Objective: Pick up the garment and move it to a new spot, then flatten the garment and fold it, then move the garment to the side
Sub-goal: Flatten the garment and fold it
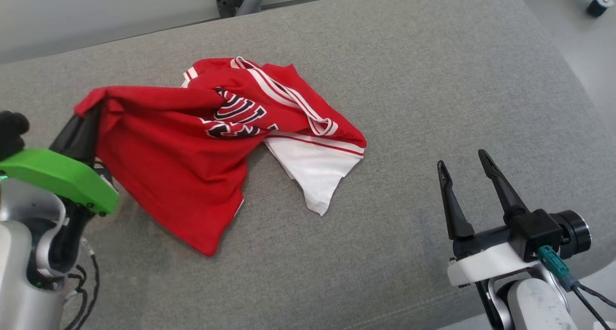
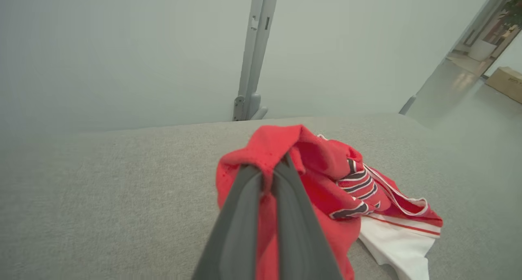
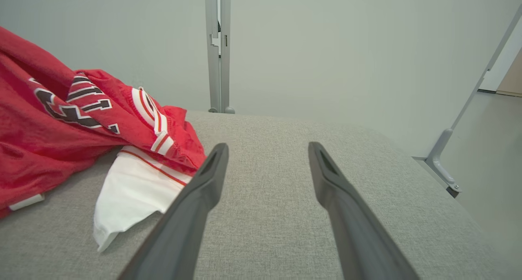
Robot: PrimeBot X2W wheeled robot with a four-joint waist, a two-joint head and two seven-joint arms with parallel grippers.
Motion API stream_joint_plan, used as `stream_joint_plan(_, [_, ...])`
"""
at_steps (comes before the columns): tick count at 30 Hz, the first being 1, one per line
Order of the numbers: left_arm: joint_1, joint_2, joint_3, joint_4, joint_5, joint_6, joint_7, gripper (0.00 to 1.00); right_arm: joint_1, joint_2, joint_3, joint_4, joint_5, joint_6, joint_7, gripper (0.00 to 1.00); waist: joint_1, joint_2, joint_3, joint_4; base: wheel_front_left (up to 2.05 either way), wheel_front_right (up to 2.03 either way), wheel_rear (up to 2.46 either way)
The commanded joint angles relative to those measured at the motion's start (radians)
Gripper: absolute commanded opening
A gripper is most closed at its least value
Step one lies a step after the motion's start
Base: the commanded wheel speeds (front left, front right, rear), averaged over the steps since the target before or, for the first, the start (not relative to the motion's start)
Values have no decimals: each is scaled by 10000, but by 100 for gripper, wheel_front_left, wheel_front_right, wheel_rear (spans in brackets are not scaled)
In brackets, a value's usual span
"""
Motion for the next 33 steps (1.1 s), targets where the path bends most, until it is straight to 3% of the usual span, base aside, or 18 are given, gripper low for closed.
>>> stream_joint_plan(1, [-221, 112, 78, 209, -75, 13, 8, 0, -38, -11, -11, 44, -8, -14, -3, 100, 0, 0, 131, -131, 0, 0, 0])
stream_joint_plan(5, [-841, 368, 464, 2455, 41, -97, -448, 0, -12, -7, 32, 110, 184, -14, -3, 100, 0, 0, 358, -355, 0, 0, 0])
stream_joint_plan(14, [-1417, -112, 586, 6096, -98, -621, -1995, 0, 44, -7, -139, 86, 228, -14, -3, 100, 0, 0, 613, -340, 0, 0, 0])
stream_joint_plan(16, [-1446, -227, 611, 6555, -71, -704, -2423, 49, 32, -7, -195, 76, 181, -14, -3, 100, 0, 0, 607, -223, 0, 0, 0])
stream_joint_plan(17, [-1431, -261, 568, 6719, 18, -737, -2600, 100, 37, -4, -204, 74, 153, -14, -3, 100, 0, 0, 595, -158, 0, 0, 0])
stream_joint_plan(24, [-483, -821, 702, 6343, -303, -639, -3388, 100, 195, -10, -415, 34, 17, -14, -3, 100, 0, 0, 334, 304, 0, 0, 0])
stream_joint_plan(28, [486, -1090, 439, 4882, -482, -654, -2833, 100, 335, -4, -431, -11, 10, -14, -3, 100, 0, 0, 305, 625, 0, 0, 0])
stream_joint_plan(33, [1722, -1474, -658, 2574, -233, -720, -1911, 100, 205, -10, -352, 19, -45, -14, -3, 100, 0, 0, 315, 775, 0, 0, 0])
